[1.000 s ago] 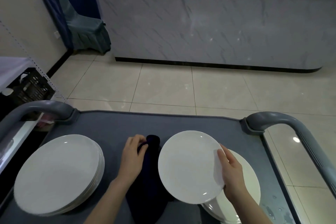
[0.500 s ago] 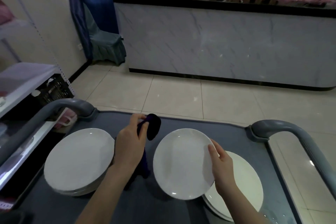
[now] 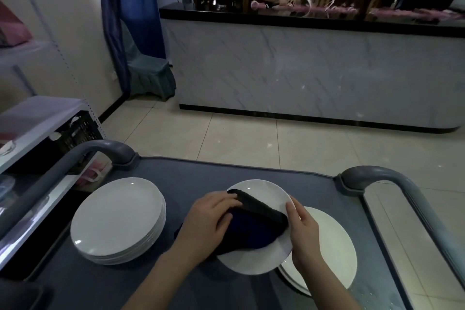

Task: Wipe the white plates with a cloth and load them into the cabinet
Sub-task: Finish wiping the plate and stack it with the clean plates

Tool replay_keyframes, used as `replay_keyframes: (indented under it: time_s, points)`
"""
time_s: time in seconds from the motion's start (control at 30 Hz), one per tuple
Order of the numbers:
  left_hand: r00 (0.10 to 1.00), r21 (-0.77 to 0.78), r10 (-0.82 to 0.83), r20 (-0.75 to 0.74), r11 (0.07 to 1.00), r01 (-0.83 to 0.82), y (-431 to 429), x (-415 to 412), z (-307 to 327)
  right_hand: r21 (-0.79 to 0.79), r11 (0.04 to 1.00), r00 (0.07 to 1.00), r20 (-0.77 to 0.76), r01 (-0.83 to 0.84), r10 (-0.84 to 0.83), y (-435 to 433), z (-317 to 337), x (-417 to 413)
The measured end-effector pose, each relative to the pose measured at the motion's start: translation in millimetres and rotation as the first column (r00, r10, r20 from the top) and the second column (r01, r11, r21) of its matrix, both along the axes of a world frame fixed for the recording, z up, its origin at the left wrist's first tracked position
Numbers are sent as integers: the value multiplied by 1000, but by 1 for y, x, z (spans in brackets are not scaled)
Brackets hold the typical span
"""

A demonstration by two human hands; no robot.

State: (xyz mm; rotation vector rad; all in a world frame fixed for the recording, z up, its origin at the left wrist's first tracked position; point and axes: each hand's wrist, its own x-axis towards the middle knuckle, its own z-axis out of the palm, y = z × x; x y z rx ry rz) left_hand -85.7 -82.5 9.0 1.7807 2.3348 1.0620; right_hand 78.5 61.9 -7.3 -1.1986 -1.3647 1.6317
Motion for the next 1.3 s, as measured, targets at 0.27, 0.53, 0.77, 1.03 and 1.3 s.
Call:
replay_keyframes:
  time_s: [0.27, 0.53, 0.77, 1.03, 1.3]
  points:
    - [906, -434, -322, -275, 882, 182, 9, 41, -18, -91, 996, 995, -98, 8, -17, -8, 10, -3]
    - [990, -407, 26, -139, 910, -81, 18, 13, -5, 10, 999, 995, -92, 33, -32, -13, 21, -1]
    - [984, -348, -120, -133, 935, 67, -17, 62, -1, 50, 970, 960, -163, 239, -228, 4, 36, -6]
    - [989, -334, -144, -16, 933, 131, 32, 39, 11, 48, 986, 972, -182, 157, -146, -19, 35, -15]
    - [996, -373, -54, -73, 928, 23, 0, 27, -8, 128, 962, 960, -177, 240, -215, 2, 50, -5]
